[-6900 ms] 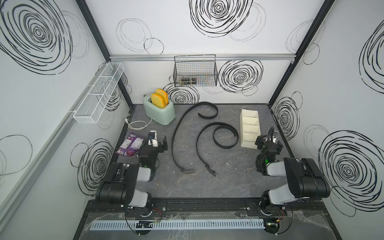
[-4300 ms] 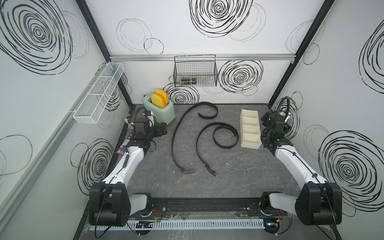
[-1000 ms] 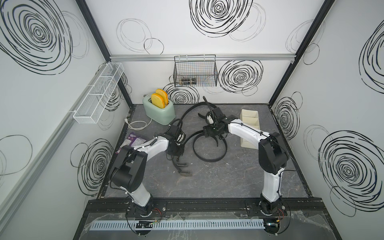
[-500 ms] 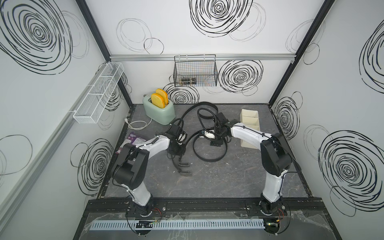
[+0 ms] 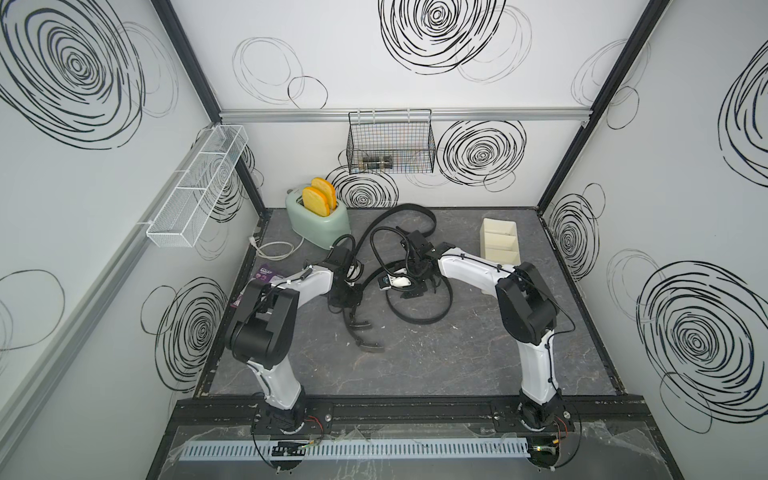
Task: Place the belts into the storage roll
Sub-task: Roll the belt at the center of the board.
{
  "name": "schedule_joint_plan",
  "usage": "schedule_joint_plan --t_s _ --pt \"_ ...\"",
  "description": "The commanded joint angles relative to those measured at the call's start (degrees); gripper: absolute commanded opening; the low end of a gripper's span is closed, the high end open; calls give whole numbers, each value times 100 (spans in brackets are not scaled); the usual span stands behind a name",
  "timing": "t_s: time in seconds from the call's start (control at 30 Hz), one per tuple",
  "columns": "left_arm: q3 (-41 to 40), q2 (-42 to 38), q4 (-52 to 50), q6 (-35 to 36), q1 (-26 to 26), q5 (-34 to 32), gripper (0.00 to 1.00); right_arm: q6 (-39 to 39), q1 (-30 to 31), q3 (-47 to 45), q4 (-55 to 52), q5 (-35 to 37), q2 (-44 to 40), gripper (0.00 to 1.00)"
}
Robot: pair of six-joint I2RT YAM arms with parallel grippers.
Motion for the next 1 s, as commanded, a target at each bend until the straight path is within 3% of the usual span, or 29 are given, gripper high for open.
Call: schedule_joint_plan --t_s 0.0,0.3,0.4,0.53,0.97 --pt "113 -5 -51 20 -7 127 15 -102 5 280 164 71 231 72" --pt "102 4 -43 2 7 261 15 -56 24 609 261 198 582 72" --pt "96 28 -41 -17 4 337 15 -8 6 636 312 246 768 63" --pt "63 10 -43 -27 4 380 15 54 6 774 336 242 1013 61" --pt "-67 -43 -16 -36 77 444 14 173 -71 723 231 145 1164 24"
